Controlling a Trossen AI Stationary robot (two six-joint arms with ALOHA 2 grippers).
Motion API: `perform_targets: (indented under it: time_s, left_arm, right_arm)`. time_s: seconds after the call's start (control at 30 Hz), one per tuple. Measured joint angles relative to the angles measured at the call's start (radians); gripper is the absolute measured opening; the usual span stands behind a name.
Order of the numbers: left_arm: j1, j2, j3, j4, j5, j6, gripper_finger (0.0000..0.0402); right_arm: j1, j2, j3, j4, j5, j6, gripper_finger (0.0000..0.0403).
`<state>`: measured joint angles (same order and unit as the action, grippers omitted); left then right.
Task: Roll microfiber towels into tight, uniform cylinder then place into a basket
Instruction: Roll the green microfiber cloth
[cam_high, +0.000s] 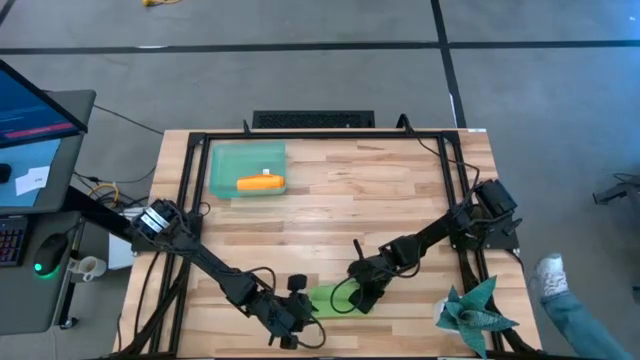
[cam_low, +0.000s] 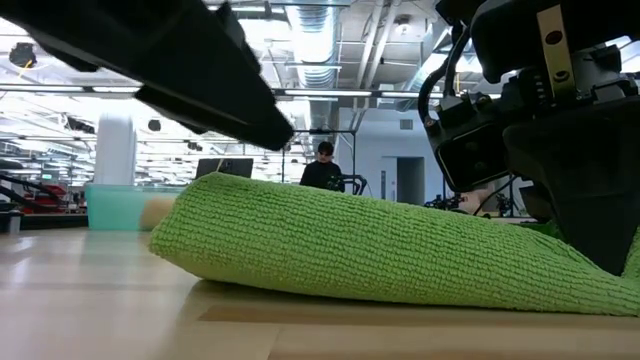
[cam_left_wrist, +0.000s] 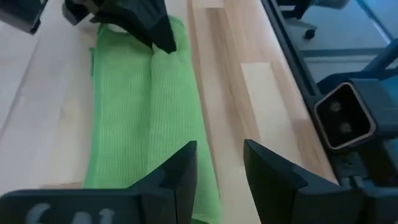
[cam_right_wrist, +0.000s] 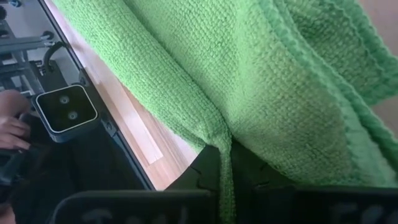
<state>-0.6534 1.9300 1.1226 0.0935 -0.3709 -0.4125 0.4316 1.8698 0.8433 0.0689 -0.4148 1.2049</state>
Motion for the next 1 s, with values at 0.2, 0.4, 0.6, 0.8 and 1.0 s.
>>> perform_targets:
  time_s: [0.2,0.4,0.6,0.8,1.0]
  left_arm:
    - [0.020,0.004,0.030,-0.039,-0.003,0.016,0.0121]
    - [0.039,0.022,0.029,-0.025,-0.002,0.010,0.0121]
    - [0.052,0.078,0.033,-0.014,0.009,0.009,0.0121]
    - [0.055,0.100,0.035,-0.038,0.012,-0.050,0.0121]
    - [0.048,0.115,0.038,-0.100,0.041,-0.164,0.0121]
  right_arm:
    - [0.000,0.000,0.000,0.007,0.001,0.000,0.0031]
    - [0.000,0.000,0.000,0.011,0.000,0.000,0.0034]
    - [0.000,0.000,0.000,0.015,0.004,-0.001,0.0032]
    - [0.000,0.000,0.000,0.017,0.003,-0.001,0.0033]
    - [-0.002,0.000,0.000,0.022,0.011,-0.001,0.0037]
